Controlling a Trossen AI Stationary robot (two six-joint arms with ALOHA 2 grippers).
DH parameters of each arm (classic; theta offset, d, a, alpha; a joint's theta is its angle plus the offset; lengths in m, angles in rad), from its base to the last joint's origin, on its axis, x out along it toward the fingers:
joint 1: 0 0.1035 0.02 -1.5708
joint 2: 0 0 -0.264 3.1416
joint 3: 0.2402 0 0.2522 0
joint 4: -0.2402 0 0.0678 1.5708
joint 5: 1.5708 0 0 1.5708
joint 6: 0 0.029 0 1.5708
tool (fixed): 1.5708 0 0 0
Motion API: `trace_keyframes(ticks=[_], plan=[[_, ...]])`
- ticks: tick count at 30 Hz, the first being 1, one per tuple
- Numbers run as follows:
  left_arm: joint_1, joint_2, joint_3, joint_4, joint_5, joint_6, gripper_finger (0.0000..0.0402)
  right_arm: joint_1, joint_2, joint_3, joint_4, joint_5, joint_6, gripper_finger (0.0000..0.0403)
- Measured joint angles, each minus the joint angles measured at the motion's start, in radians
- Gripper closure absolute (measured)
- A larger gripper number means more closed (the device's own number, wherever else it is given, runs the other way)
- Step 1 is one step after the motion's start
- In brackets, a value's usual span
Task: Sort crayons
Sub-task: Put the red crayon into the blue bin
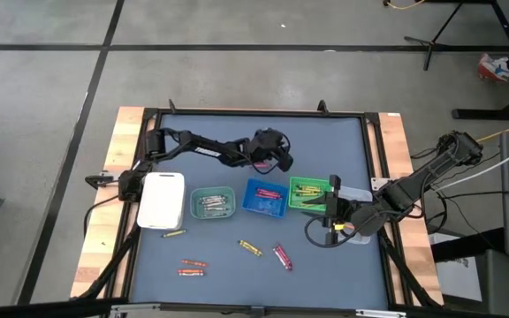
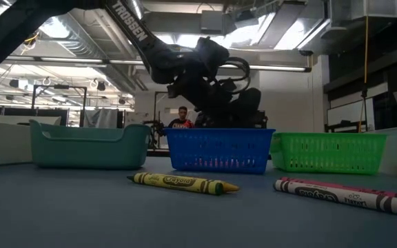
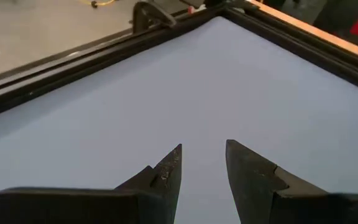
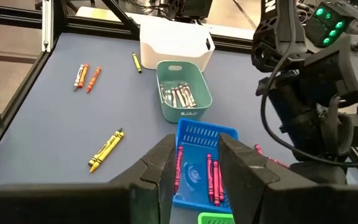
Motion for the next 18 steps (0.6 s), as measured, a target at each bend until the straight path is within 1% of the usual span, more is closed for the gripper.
trace_keyframes(ticks=[3,7,12,16,18], plan=[[0.018,-0.023,0.000,-0.052,-0.007,-0.020,0.0292,0.000,0.000,0.000,-0.001,0.000,0.002,0.0285],[0.040,-0.064,0.000,-0.199,-0.023,-0.038,0.0292,0.000,0.000,0.000,-0.004,0.000,0.003,0.0285],[0.049,-0.086,0.001,-0.324,-0.016,-0.085,0.0292,0.000,0.000,0.000,-0.010,0.000,0.004,0.0285],[0.049,-0.086,0.000,-0.428,0.042,-0.137,0.0292,0.000,0.000,0.000,-0.013,0.000,0.004,0.0285],[0.048,-0.086,0.000,-0.482,0.046,-0.147,0.0292,0.000,0.000,0.000,-0.012,0.000,0.004,0.0285]])
